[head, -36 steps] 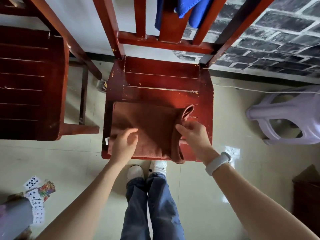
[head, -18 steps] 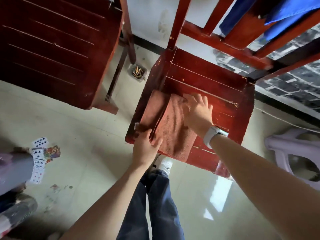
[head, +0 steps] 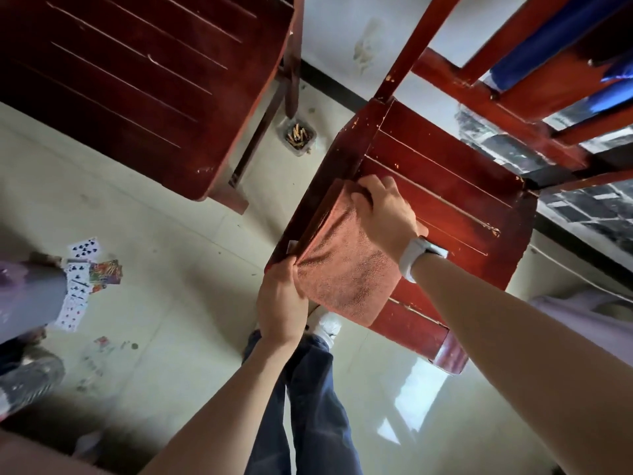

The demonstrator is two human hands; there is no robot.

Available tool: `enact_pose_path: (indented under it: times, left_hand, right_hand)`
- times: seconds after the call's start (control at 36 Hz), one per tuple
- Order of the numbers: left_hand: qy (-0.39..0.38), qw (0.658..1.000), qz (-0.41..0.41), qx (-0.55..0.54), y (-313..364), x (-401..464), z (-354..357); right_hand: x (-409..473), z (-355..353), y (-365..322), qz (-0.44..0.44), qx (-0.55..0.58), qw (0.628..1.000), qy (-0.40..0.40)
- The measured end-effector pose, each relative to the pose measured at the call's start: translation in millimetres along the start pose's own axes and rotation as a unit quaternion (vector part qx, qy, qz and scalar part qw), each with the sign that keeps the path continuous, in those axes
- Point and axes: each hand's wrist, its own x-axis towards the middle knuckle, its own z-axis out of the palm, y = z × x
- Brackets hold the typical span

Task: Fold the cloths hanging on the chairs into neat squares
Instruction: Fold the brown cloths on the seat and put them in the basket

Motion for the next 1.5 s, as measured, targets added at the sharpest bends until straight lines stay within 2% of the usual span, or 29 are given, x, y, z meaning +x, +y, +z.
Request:
enact_pose_path:
  times: [0.08,0.33,0.42,0.47,0.53,0.58,0.67,0.72,0.83,1.03,1.14,1.19,1.25,1.33,1.39,1.44,1.5]
  left_hand:
    - [-0.014,0.999,-0.028,0.045,-2.7,10.6,-1.7]
    - [-0.018,0.983,-0.033,0.181,-19.7,26.3,9.1]
    - [-0.026,0.982,-0.026,0.185,-20.9,26.4,7.1]
    - [-0.005,0.985,-0.034,0.166,-18.5,25.3,1.8]
    - [0.016,0.987,0.005,0.159,-13.4,23.2,-3.0]
    - [0.010,0.982,0.105,0.159,-5.5,21.7,-5.2]
    - [-0.027,0.959,0.239,0.151,6.2,25.8,3.1]
    - [-0.068,0.948,0.275,0.144,9.1,33.6,14.3]
    - [-0.135,0.937,0.266,0.181,-1.7,53.1,30.6]
    - [-0.146,0.922,0.260,0.248,-13.1,57.3,35.9]
    - [-0.169,0.912,0.252,0.276,-8.4,58.9,31.6]
    - [-0.167,0.911,0.255,0.279,-4.6,62.5,24.5]
    - [-0.155,0.906,0.279,0.279,4.1,68.3,16.2]
    - [-0.150,0.885,0.341,0.280,23.0,81.9,11.6]
    - [-0.167,0.866,0.368,0.294,36.0,94.2,15.3]
    - [-0.198,0.849,0.375,0.316,48.6,107.2,19.7]
    - [-0.232,0.835,0.365,0.339,55.9,120.3,24.5]
  right_hand:
    - [9.6,7.3,-2.6,0.003,-0.021,1.000,0.000]
    - [32.7,30.2,2.8,0.026,-0.060,0.998,0.011]
    - [29.5,29.0,3.6,0.032,-0.055,0.996,0.064]
    - [17.5,23.8,4.3,0.010,-0.032,0.993,0.117]
    - [-2.4,19.5,9.3,-0.043,-0.027,0.986,0.160]
    - [-23.3,20.8,19.2,-0.102,-0.066,0.977,0.178]
    - [-47.4,33.7,35.9,-0.132,-0.142,0.969,0.150]
    - [-56.1,44.4,42.5,-0.110,-0.188,0.969,0.119]
    - [-57.0,62.3,52.0,-0.053,-0.246,0.967,0.049]
    - [-51.6,72.7,69.3,-0.075,-0.241,0.967,0.046]
    - [-54.3,63.3,69.1,-0.088,-0.197,0.976,0.030]
    - [-61.8,54.3,69.9,-0.098,-0.133,0.984,0.061]
    - [-74.4,47.7,72.5,-0.068,-0.076,0.987,0.123]
    - [-95.2,50.2,71.6,0.058,-0.039,0.985,0.156]
    - [-106.0,56.4,66.1,0.165,-0.001,0.977,0.134]
    - [-111.1,60.3,59.0,0.286,0.066,0.953,0.069]
    - [-113.4,65.3,54.9,0.343,0.102,0.934,0.018]
